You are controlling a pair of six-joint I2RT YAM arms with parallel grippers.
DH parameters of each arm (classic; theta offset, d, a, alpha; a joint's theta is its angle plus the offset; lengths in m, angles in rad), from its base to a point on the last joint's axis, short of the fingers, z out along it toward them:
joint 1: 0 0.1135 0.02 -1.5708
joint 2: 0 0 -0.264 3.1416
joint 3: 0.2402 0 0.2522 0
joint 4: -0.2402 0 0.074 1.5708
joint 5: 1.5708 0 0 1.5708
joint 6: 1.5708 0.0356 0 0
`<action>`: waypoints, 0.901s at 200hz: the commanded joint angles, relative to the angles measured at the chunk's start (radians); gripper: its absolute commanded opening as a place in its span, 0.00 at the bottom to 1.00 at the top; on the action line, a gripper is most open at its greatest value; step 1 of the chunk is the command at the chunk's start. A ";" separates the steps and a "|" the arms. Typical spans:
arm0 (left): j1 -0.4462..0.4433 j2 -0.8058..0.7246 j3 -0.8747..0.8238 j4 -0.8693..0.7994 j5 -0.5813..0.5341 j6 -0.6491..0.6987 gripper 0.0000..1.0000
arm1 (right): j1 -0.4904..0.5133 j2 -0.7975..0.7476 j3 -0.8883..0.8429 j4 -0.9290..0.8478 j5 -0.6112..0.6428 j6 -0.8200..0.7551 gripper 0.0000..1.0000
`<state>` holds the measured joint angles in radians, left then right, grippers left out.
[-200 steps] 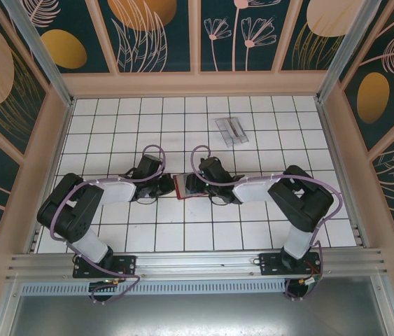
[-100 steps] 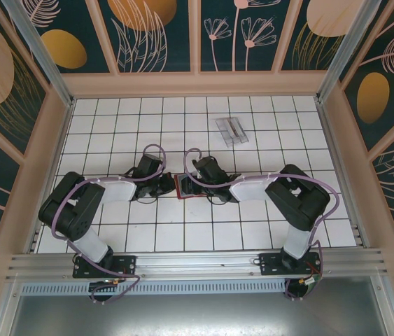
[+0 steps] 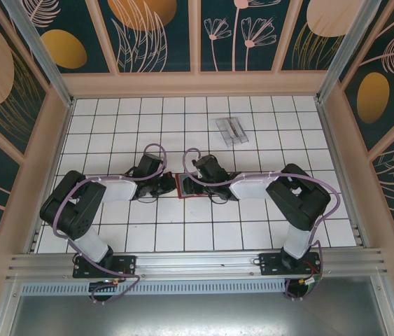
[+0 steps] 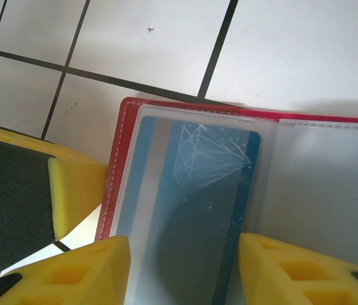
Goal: Put the credit cards into the card holder
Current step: Insert the credit card into the card slot.
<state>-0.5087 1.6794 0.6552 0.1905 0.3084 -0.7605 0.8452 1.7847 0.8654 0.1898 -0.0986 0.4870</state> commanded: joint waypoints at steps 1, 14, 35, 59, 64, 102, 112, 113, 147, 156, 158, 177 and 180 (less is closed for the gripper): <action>-0.015 0.099 -0.005 -0.007 -0.021 0.022 0.00 | 0.008 -0.013 0.017 0.001 -0.020 -0.002 0.48; -0.015 0.106 0.006 -0.017 -0.020 0.028 0.00 | 0.020 -0.004 0.024 0.015 -0.029 -0.012 0.48; -0.015 0.105 0.008 -0.014 -0.019 0.023 0.00 | 0.027 0.025 0.055 0.016 -0.080 -0.024 0.48; -0.015 0.113 0.022 -0.028 -0.018 0.031 0.00 | 0.034 0.034 0.063 0.016 -0.074 -0.030 0.48; -0.014 0.111 0.022 -0.031 -0.017 0.031 0.00 | 0.034 0.032 0.062 0.013 -0.069 -0.031 0.48; -0.015 0.104 0.015 -0.035 -0.028 0.038 0.01 | 0.031 -0.036 0.025 0.003 -0.007 -0.057 0.48; -0.014 0.100 0.008 -0.030 -0.028 0.034 0.01 | 0.027 -0.063 0.013 -0.005 0.004 -0.063 0.49; -0.015 0.099 0.007 -0.029 -0.028 0.033 0.01 | 0.026 -0.064 0.013 -0.005 0.004 -0.064 0.49; -0.015 0.104 0.004 -0.019 -0.015 0.038 0.01 | 0.013 -0.156 -0.013 -0.080 0.096 -0.093 0.48; -0.015 0.102 0.001 -0.008 -0.004 0.036 0.01 | 0.006 -0.179 -0.021 -0.097 0.109 -0.094 0.49; -0.014 0.102 0.000 -0.006 -0.002 0.037 0.01 | 0.005 -0.184 -0.023 -0.099 0.109 -0.095 0.50; -0.015 0.107 0.016 -0.015 0.008 0.059 0.00 | -0.019 -0.225 -0.045 -0.134 0.155 -0.099 0.51; -0.015 0.107 0.021 -0.021 0.008 0.063 0.00 | -0.024 -0.230 -0.050 -0.137 0.161 -0.099 0.51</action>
<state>-0.5060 1.6939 0.6754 0.1841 0.3275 -0.7414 0.8478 1.6138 0.8494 0.1173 -0.0181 0.4156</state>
